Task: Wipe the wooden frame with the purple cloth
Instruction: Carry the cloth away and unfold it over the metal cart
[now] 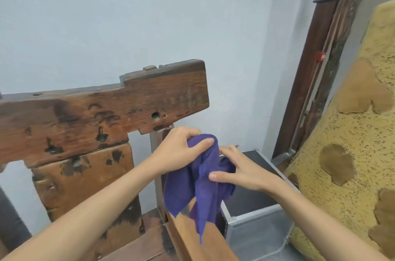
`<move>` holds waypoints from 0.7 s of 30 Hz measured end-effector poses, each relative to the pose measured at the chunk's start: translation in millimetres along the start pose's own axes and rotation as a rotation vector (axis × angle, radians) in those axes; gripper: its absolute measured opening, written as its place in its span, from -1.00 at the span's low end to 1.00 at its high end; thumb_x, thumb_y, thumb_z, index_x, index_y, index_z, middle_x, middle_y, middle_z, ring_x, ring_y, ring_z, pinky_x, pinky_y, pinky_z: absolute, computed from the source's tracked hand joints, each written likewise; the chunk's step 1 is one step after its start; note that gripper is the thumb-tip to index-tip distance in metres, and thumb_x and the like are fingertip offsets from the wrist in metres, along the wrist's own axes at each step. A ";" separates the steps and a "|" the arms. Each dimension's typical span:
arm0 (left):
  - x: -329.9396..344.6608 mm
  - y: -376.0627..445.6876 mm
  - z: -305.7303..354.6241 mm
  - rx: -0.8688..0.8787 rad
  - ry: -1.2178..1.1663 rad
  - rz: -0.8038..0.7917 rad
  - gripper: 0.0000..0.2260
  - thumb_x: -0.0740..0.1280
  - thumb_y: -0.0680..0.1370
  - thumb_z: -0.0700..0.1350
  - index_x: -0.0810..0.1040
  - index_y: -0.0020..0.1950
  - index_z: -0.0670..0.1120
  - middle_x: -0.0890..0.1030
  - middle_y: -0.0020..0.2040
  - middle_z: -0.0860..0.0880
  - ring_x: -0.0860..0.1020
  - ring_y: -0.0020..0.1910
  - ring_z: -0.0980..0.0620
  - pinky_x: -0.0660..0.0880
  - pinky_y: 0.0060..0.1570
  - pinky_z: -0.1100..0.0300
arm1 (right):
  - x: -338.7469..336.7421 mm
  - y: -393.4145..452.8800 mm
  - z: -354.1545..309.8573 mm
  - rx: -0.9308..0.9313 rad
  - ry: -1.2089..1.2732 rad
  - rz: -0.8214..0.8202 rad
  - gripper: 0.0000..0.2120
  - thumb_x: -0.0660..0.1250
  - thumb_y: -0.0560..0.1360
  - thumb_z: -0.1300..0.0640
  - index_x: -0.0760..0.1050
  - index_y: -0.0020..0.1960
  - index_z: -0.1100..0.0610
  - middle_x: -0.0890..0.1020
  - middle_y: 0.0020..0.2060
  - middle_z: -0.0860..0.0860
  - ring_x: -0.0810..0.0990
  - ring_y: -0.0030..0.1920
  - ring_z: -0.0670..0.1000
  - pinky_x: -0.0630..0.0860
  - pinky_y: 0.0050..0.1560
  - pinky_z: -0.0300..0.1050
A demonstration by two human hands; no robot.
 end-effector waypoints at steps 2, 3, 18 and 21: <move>34.8 14.5 14.4 0.034 0.046 -0.090 -0.53 0.37 0.58 0.11 0.44 -0.40 -0.16 0.38 -0.49 -0.10 0.28 -0.48 0.09 0.22 -0.43 0.21 | 4.3 -20.9 30.2 0.047 -0.011 0.070 -0.48 0.40 0.43 -0.39 0.41 0.35 -0.37 0.46 0.27 -0.18 0.35 0.39 -0.16 0.35 0.40 -0.12; 55.0 22.5 20.4 0.044 0.047 -0.139 -0.50 0.37 0.57 0.13 0.42 -0.42 -0.18 0.34 -0.49 -0.14 0.23 -0.48 0.07 0.20 -0.44 0.19 | 5.8 -34.5 48.4 0.088 -0.014 0.127 -0.50 0.40 0.47 -0.30 0.41 0.38 -0.31 0.43 0.31 -0.20 0.33 0.42 -0.13 0.34 0.40 -0.11; 334.3 80.0 102.7 0.069 -0.279 -1.050 -0.65 0.64 0.33 -0.08 0.59 0.03 0.01 0.69 -0.05 -0.03 0.68 -0.07 0.00 0.64 -0.12 0.00 | -54.5 -256.5 182.2 0.521 0.186 0.726 -0.55 0.24 0.47 0.45 0.60 0.23 0.10 0.72 0.06 -0.02 0.66 0.09 0.01 0.57 0.17 0.04; 383.6 93.2 120.5 0.212 -0.231 -1.049 -0.53 0.57 0.41 -0.18 0.50 0.25 0.02 0.67 0.02 -0.03 0.65 -0.01 -0.07 0.58 0.00 0.03 | -87.5 -309.7 212.4 0.614 0.169 0.863 -0.60 0.18 0.59 0.43 0.64 0.09 0.00 0.71 -0.09 -0.18 0.63 -0.08 -0.22 0.53 0.00 -0.12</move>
Point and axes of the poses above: each hand's wrist, its own y-axis towards the middle knuckle, its own x-axis out of the palm, z = x × y, the point moved 4 cm from there along y, towards the middle knuckle
